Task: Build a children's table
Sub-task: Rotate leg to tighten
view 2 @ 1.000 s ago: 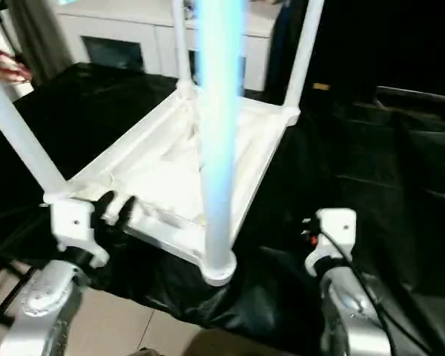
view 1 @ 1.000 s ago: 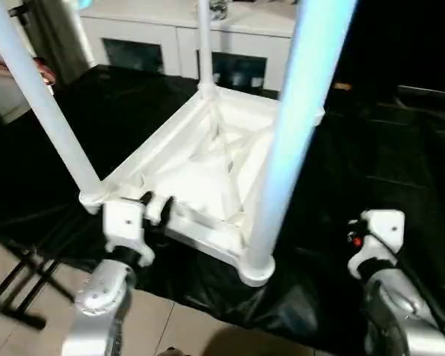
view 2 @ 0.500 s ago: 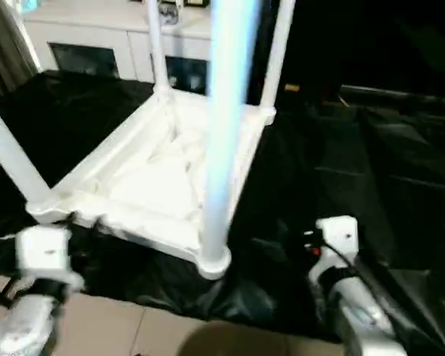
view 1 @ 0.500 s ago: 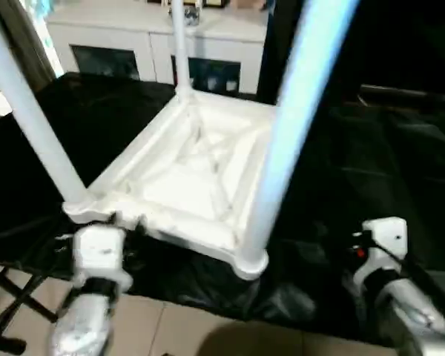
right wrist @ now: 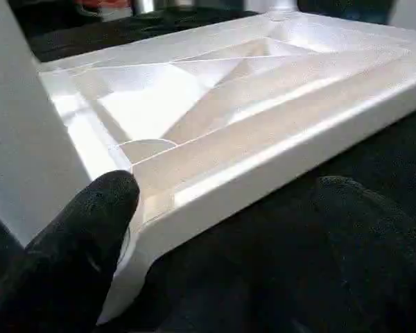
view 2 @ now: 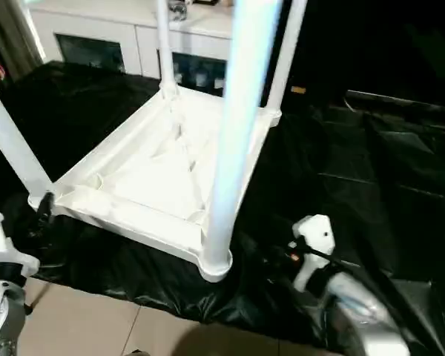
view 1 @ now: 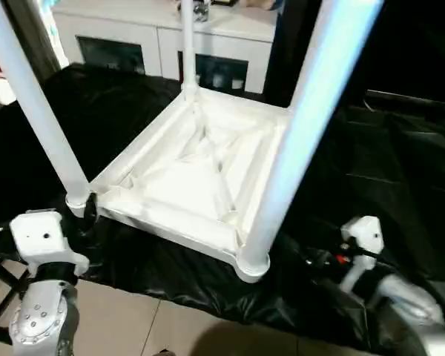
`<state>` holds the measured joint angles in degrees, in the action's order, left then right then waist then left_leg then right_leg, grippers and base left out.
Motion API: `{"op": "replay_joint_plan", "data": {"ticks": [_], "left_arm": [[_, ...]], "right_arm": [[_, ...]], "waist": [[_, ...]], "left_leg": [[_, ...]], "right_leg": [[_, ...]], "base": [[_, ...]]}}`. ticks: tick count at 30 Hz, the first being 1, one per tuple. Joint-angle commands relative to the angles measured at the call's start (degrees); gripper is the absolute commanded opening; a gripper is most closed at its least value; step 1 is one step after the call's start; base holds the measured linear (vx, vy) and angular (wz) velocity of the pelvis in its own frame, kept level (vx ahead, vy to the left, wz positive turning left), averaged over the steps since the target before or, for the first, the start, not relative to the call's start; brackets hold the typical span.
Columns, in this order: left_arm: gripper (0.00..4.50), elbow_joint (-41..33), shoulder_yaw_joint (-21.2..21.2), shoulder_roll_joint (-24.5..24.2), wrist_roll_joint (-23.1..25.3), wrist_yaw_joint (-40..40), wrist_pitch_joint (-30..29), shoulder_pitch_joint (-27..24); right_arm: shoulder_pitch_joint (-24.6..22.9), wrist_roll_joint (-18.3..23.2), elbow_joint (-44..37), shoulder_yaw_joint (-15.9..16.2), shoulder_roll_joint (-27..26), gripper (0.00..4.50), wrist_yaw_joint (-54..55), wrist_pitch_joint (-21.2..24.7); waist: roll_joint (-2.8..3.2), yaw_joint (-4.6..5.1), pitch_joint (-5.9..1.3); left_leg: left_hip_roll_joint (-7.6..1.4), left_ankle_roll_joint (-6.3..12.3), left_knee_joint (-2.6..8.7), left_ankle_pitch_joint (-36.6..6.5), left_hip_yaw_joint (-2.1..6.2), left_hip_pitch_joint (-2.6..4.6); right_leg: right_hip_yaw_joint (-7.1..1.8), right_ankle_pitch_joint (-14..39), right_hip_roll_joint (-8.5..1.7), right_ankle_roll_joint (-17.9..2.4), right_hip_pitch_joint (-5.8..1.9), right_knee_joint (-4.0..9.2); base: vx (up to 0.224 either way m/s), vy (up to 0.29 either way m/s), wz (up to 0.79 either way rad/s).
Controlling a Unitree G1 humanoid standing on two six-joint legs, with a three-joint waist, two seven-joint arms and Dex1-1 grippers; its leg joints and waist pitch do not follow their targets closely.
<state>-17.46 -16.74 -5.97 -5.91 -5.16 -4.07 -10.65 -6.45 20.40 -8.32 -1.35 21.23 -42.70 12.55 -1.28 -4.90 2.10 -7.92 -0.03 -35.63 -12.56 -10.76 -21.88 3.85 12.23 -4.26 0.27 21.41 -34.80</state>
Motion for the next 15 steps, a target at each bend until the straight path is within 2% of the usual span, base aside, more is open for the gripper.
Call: {"op": "replay_joint_plan", "data": {"ticks": [1,3,5,6,7,8,9,10,11,12,13,14,15], "left_arm": [[2.98,0.40,-0.79,0.16,0.12,0.93,1.15,-0.13],[3.27,0.86,-0.82,0.16,-1.00,0.02,1.62,-0.49],[3.32,2.03,-0.64,-0.92,-1.19,-1.19,1.70,-0.59],[3.39,2.22,-0.57,-1.11,-1.09,-1.31,1.68,-0.63],[3.65,3.52,-0.85,-2.01,-1.03,-1.79,1.79,-0.12],[3.65,7.17,-1.34,-4.21,-1.07,-3.24,1.83,1.71],[3.71,9.24,-1.91,-5.17,-1.25,-3.60,1.86,2.96],[3.71,9.24,-1.91,-5.17,-1.25,-3.60,1.86,2.96],[3.77,12.90,-2.60,-7.06,-1.19,-4.31,1.51,5.08],[3.91,14.45,-2.97,-7.81,-1.10,-4.48,1.72,5.96],[4.05,17.55,-4.15,-9.14,-2.10,-5.07,1.48,8.18],[4.12,17.55,-4.15,-9.14,-2.10,-5.07,1.48,8.18],[4.13,18.57,-4.57,-9.86,-2.59,-5.59,1.65,9.01]], "right_arm": [[0.91,1.28,0.59,-1.20,1.46,4.50,-3.72,-1.07],[1.67,3.28,0.18,-2.06,3.80,4.50,-7.11,0.19],[2.26,4.95,-0.36,-2.11,5.06,4.50,-9.70,1.20],[2.32,5.12,-0.28,-2.05,5.22,4.50,-10.02,1.12],[2.63,5.02,0.00,-1.06,5.65,4.50,-11.11,1.10],[3.73,4.58,0.90,0.84,5.57,4.50,-12.07,0.85],[4.27,4.46,1.15,1.64,5.18,4.50,-12.30,0.87],[4.27,4.46,1.15,1.64,5.18,4.50,-12.30,0.87],[5.30,3.86,1.93,2.76,4.20,4.50,-12.17,0.28],[5.69,4.00,2.24,3.19,3.87,4.50,-12.46,0.45],[6.15,4.12,2.26,4.42,4.10,4.50,-13.83,1.23],[6.15,4.12,2.26,4.42,4.10,4.50,-13.83,1.23],[6.24,3.93,2.04,4.93,4.22,4.50,-14.15,1.24]], "waist": [[0.36,-0.20,-2.12],[0.32,-0.45,-2.17],[0.01,-0.67,-1.93],[0.09,-0.72,-1.86],[-0.44,-0.67,-1.65],[-1.36,-0.66,-1.52],[-1.20,-0.73,-1.27],[-0.96,-0.72,-1.08],[-1.15,-0.60,-0.92],[-0.95,-0.60,-0.86],[-0.58,-0.59,-0.91],[-0.79,-0.60,-0.92],[-0.53,-0.54,-0.94]], "left_leg": [[-6.38,0.70,5.99,-12.86,3.47,0.97],[-6.30,2.34,5.67,-10.32,3.30,1.05],[-6.32,3.24,5.74,-11.40,3.29,0.98],[-6.32,3.20,5.79,-12.21,3.31,1.03],[-6.39,2.60,5.93,-14.18,3.22,1.14],[-6.31,2.47,5.97,-15.08,3.19,1.13],[-5.93,1.63,5.99,-17.10,3.19,1.48],[-5.85,0.99,6.08,-18.40,3.31,1.47],[-6.21,-0.89,6.35,-20.38,3.66,1.82],[-6.11,-2.48,6.55,-22.42,3.89,2.09],[-6.07,-3.71,6.64,-23.78,4.06,2.30],[-6.19,-4.53,6.82,-24.59,4.18,2.38],[-6.28,-4.86,6.98,-24.67,4.27,2.20]], "right_leg": [[-3.53,2.23,-5.29,-9.81,-1.68,3.83],[-3.48,-1.72,-5.43,-11.06,-1.73,3.49],[-3.50,1.18,-5.64,-11.53,-1.84,3.77],[-3.50,2.78,-5.67,-11.38,-1.78,3.91],[-3.55,6.61,-5.69,-10.90,-1.62,4.36],[-3.51,9.23,-5.70,-10.45,-1.58,4.59],[-3.57,14.96,-5.64,-9.28,-1.08,4.97],[-3.64,18.08,-5.75,-8.49,-0.96,5.14],[-3.58,21.73,-5.93,-7.72,-0.82,5.49],[-3.57,24.02,-5.91,-6.94,-0.61,5.59],[-3.59,23.52,-5.83,-6.78,-0.48,5.57],[-3.58,21.89,-5.78,-6.75,-0.50,5.48],[-3.60,20.45,-5.80,-6.99,-0.66,5.28]], "base": [[0.000,0.000,0.00],[0.000,0.000,0.00],[0.000,0.000,0.00],[0.000,0.000,0.00],[0.000,0.000,0.00],[0.000,0.000,0.00],[0.000,0.000,0.00],[0.000,0.000,0.00],[0.000,0.000,0.00],[0.000,0.000,0.00],[0.000,0.000,0.00],[0.000,0.000,0.00],[0.000,0.000,0.00]]}}
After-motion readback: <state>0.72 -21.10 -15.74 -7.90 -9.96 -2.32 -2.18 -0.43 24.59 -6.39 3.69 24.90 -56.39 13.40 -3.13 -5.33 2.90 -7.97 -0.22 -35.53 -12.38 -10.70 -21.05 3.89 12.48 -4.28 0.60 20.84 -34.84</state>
